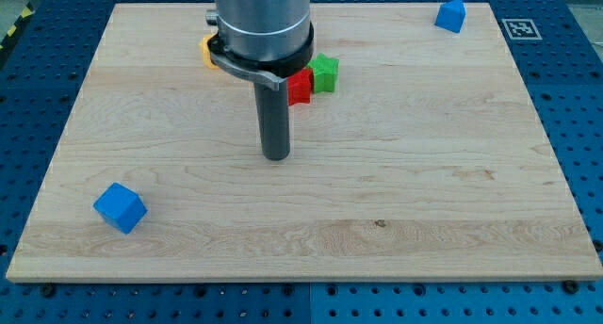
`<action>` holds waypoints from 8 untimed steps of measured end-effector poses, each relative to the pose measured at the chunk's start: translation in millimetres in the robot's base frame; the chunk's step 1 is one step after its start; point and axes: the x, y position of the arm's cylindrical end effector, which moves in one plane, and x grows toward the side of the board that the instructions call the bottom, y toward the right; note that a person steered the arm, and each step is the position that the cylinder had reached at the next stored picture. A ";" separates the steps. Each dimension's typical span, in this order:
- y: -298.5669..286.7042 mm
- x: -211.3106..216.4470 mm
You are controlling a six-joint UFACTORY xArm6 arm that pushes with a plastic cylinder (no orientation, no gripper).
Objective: Slightly push the red star into the green star
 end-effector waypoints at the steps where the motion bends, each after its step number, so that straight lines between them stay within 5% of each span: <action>1: 0.3 -22.5; 5: -5.2 -127.2; 8: -5.2 -143.8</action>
